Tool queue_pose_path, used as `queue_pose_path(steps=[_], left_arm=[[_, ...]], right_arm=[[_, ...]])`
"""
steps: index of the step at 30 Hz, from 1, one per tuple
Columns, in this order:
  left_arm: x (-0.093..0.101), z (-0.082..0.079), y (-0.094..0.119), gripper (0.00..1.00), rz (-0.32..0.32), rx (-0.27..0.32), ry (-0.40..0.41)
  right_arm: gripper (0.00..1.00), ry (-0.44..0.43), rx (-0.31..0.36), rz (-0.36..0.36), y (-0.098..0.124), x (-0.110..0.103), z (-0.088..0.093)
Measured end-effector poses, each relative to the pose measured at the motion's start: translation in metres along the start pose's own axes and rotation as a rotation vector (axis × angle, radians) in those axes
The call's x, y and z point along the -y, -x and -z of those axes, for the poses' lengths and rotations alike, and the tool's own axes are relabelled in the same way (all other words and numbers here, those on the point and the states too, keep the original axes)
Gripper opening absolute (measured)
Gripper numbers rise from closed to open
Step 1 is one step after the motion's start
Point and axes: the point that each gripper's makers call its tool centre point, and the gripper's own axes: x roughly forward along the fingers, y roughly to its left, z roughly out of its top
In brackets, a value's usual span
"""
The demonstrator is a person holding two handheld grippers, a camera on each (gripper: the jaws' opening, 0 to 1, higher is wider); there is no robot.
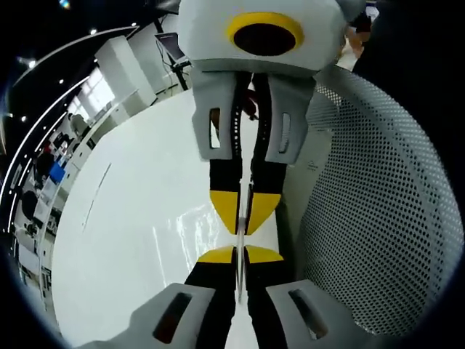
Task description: Open the resealable bag by pulling the two sides of the seal apart until the entire bag opening is separated and visibly accessible.
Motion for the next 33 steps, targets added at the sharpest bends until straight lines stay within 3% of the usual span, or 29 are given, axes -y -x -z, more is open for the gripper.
queue_pose_path(steps=[16,21,25,33], left_arm=[[0.003,0.0,0.001,0.0,0.006,0.011,-0.032],[0.005,0.002,0.0,0.0,0.018,0.011,-0.038],[0.004,0.001,0.003,0.0,0.01,0.029,-0.034],[0.0,0.004,0.008,0.0,0.001,0.017,-0.036]], right_arm=[[0.0,0.025,0.004,-0.014,-0.003,-0.002,0.001],[0.0,0.051,-0.058,-0.017,-0.004,-0.005,0.02],[0.0,0.024,-0.053,-0.007,0.0,-0.003,0.025],[0.0,0.018,-0.109,0.016,0.001,-0.003,0.044]])
